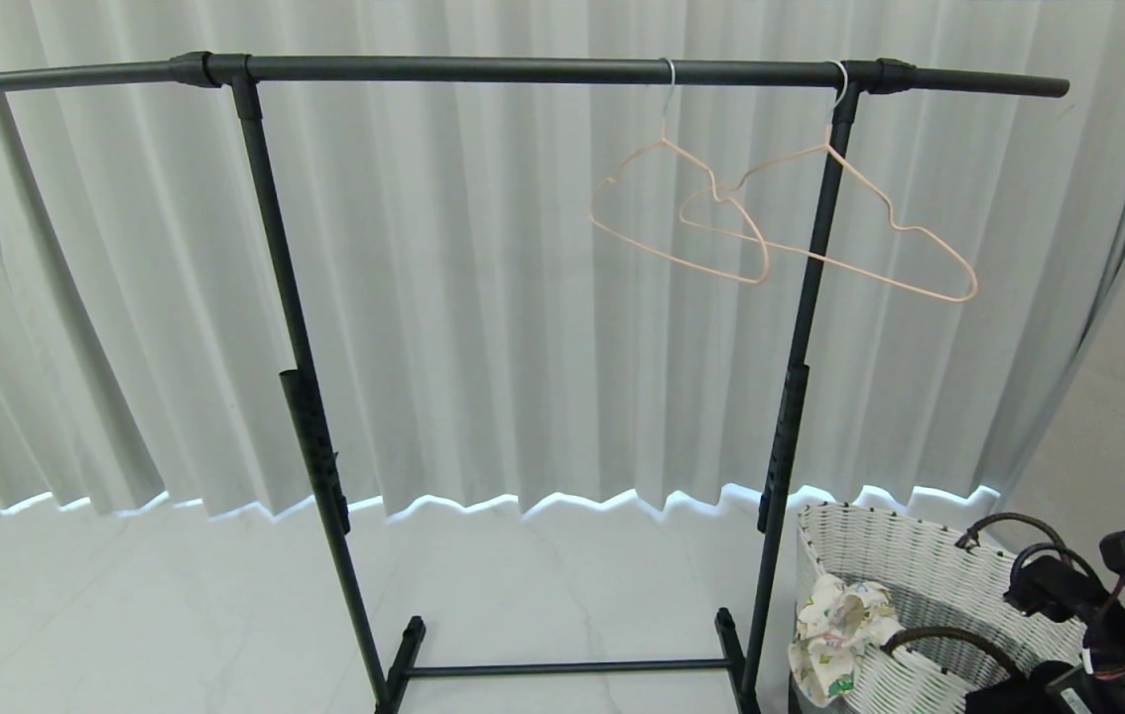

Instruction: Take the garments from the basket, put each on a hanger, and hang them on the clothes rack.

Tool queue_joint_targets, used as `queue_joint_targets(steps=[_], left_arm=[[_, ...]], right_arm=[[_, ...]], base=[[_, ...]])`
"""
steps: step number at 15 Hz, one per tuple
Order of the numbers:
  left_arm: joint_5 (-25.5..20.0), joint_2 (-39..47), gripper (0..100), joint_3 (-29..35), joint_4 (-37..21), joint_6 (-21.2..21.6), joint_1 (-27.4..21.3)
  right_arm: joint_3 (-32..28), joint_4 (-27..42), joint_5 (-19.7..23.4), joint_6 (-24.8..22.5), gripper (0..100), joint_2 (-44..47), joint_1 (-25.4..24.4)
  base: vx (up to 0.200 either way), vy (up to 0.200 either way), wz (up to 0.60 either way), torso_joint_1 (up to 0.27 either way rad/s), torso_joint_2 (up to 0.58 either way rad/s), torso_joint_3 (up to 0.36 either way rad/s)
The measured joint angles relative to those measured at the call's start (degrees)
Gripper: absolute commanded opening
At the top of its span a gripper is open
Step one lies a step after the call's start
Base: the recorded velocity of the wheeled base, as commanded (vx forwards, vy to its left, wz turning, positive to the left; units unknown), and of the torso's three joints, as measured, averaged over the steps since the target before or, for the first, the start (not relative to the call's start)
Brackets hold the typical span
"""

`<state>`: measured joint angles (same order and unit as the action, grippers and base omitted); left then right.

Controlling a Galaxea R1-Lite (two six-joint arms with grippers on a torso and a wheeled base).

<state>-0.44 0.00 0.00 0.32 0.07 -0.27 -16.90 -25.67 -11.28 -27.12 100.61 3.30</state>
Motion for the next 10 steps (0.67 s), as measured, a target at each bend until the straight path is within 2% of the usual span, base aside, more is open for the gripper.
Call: queue_joint_targets(steps=[3,7,10], left_arm=[[0.0,0.0,100,0.0,0.0,0.0,0.0],[0.0,0.0,100,0.0,0.0,0.0,0.0],[0.0,0.0,100,0.0,0.0,0.0,0.0]], right_arm=[[-11.5,18.8,2.1,-0.2,0,-7.4,-0.6],[-33.5,45.2,3.6,-0.2,0,-15.8,-3.7],[-47.2,58.2,3.9,-0.1,0,-20.2,-7.3]], base=[[0.0,0.0,0.0,0.0,0.0,0.0],[0.0,0.0,0.0,0.0,0.0,0.0],[-0.2,0.0,0.0,0.005,0.0,0.001]])
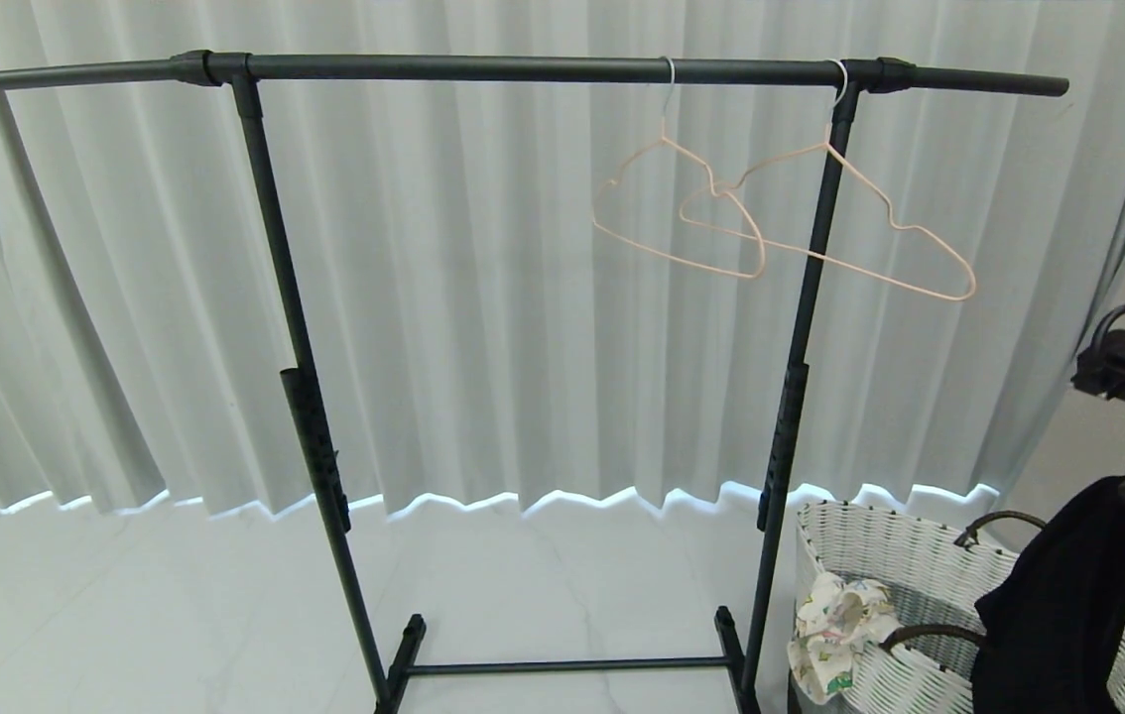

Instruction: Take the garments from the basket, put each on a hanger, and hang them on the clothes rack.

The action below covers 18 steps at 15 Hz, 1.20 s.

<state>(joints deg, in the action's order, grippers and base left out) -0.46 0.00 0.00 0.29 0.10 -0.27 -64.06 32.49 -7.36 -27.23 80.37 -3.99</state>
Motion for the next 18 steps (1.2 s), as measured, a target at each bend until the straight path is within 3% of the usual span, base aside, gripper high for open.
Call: queue_joint_targets(steps=[4,9,11,14,15,16,18], left_arm=[[0.0,0.0,100,0.0,0.0,0.0,0.0],[0.0,0.0,100,0.0,0.0,0.0,0.0],[0.0,0.0,100,0.0,0.0,0.3,0.0],[-0.3,0.0,100,0.0,-0.1,1.4,0.0],[-0.6,0.0,100,0.0,-0.1,3.7,0.0],[-1.0,0.0,100,0.0,-0.1,6.0,0.0],[-1.4,0.0,100,0.0,0.0,6.6,0.0]], right_arm=[[-11.3,9.5,-0.1,0.0,0,-3.4,-5.7],[-12.9,11.1,-0.1,0.1,0,-5.4,-11.5],[-13.3,11.0,0.0,1.8,0,-5.4,-14.5],[-14.1,10.9,0.1,9.4,0,-4.5,-21.8],[-14.7,10.8,0.1,10.6,0,-3.6,-23.7],[-15.3,10.8,0.1,10.8,0,-2.8,-25.1],[-16.6,10.8,0.1,10.9,0,-1.2,-26.6]], base=[[-0.2,0.0,0.0,0.001,0.0,0.006],[-0.2,0.0,0.0,0.004,0.0,0.003],[0.0,0.0,0.0,0.0,0.0,0.0],[0.0,0.0,0.0,0.0,0.0,0.0],[0.0,0.0,0.0,0.0,0.0,0.0],[0.0,0.0,0.0,0.0,0.0,0.0],[0.0,0.0,0.0,0.0,0.0,0.0]])
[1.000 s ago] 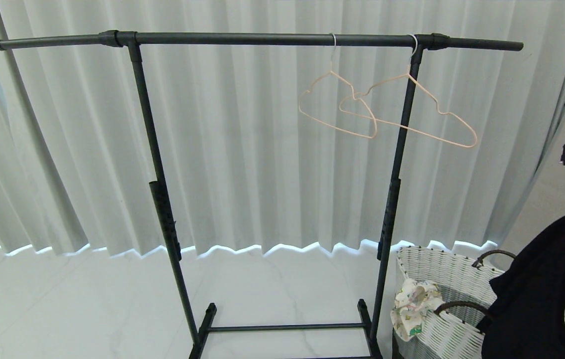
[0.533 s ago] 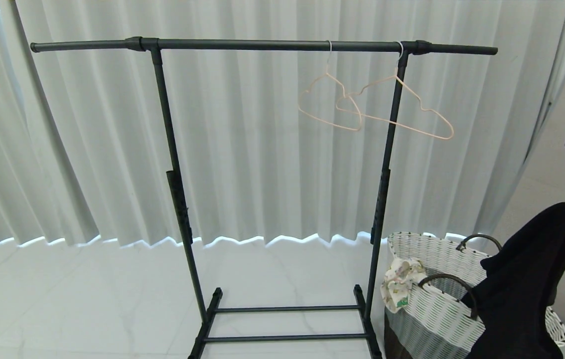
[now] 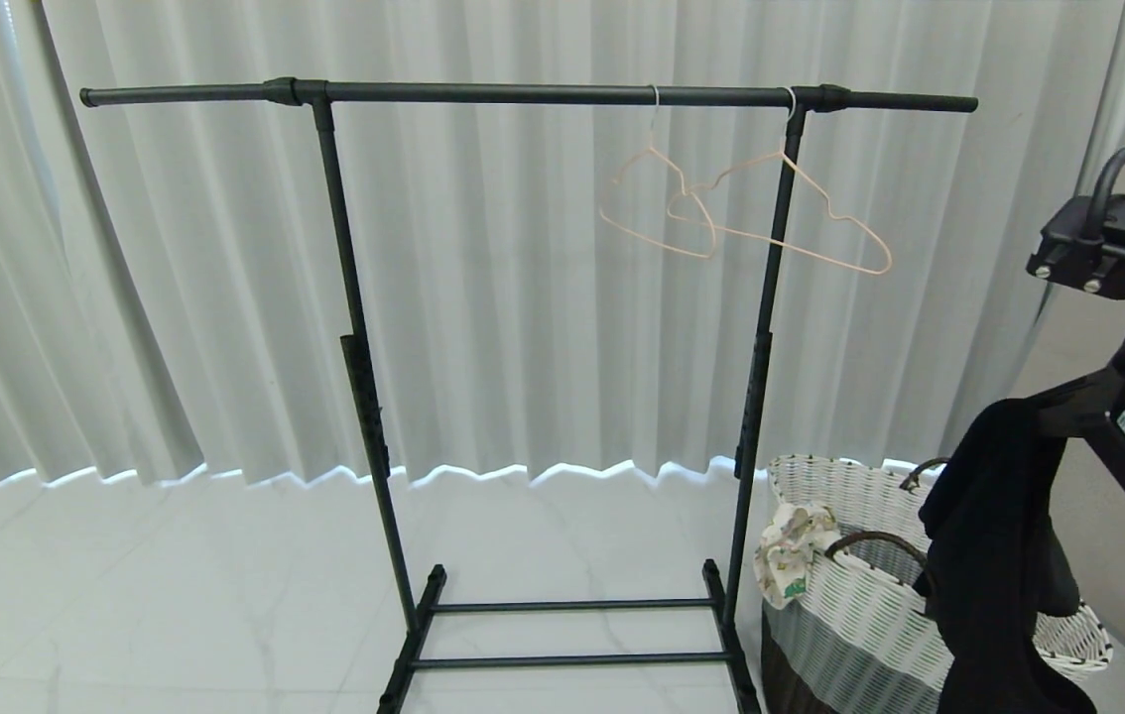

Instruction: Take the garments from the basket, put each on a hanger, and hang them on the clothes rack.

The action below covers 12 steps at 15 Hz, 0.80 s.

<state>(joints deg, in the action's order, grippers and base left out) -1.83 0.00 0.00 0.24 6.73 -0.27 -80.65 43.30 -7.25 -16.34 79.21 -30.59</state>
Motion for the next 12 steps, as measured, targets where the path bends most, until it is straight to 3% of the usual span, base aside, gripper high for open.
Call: queue_joint_targets(steps=[4,7,12], left_arm=[[-1.8,0.0,100,0.3,0.2,-0.3,0.0],[-8.5,3.3,100,9.4,0.5,-2.4,-0.5],[-17.0,29.8,100,31.3,0.5,-6.8,-4.4]], right_arm=[[-3.2,-0.1,0.6,0.8,0,3.9,-1.9],[-6.4,-0.2,1.7,2.2,0,6.8,-3.2],[-8.1,-8.9,5.6,2.7,0,10.8,-5.2]], base=[[0.0,0.0,0.0,0.0,0.0,0.0],[0.0,0.0,0.0,0.0,0.0,0.0],[0.0,0.0,0.0,0.0,0.0,0.0]])
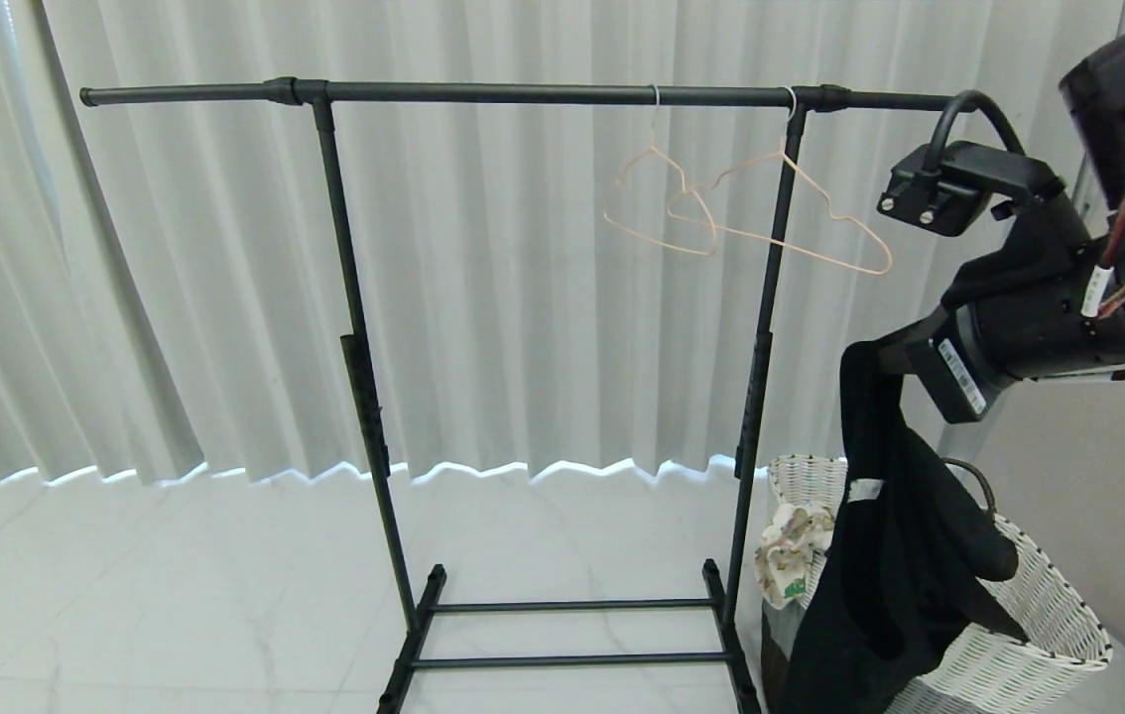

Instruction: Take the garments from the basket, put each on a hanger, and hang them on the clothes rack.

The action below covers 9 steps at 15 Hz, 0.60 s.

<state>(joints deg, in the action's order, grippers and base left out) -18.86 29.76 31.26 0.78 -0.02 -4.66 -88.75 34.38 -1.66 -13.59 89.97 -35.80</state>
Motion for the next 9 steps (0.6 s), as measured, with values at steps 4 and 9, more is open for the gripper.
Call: queue_joint_targets(steps=[4,9], left_arm=[[5.6,27.2,100,16.2,0.0,-4.5,-17.1],[15.1,51.4,100,23.4,0.0,-7.0,-41.3]], right_arm=[[-2.2,-1.8,0.2,0.1,0,2.6,-1.5],[-6.6,-2.0,1.5,2.2,0,5.6,-4.5]], base=[[0.0,0.0,0.0,0.0,0.0,0.0],[0.0,0.0,0.0,0.0,0.0,0.0]])
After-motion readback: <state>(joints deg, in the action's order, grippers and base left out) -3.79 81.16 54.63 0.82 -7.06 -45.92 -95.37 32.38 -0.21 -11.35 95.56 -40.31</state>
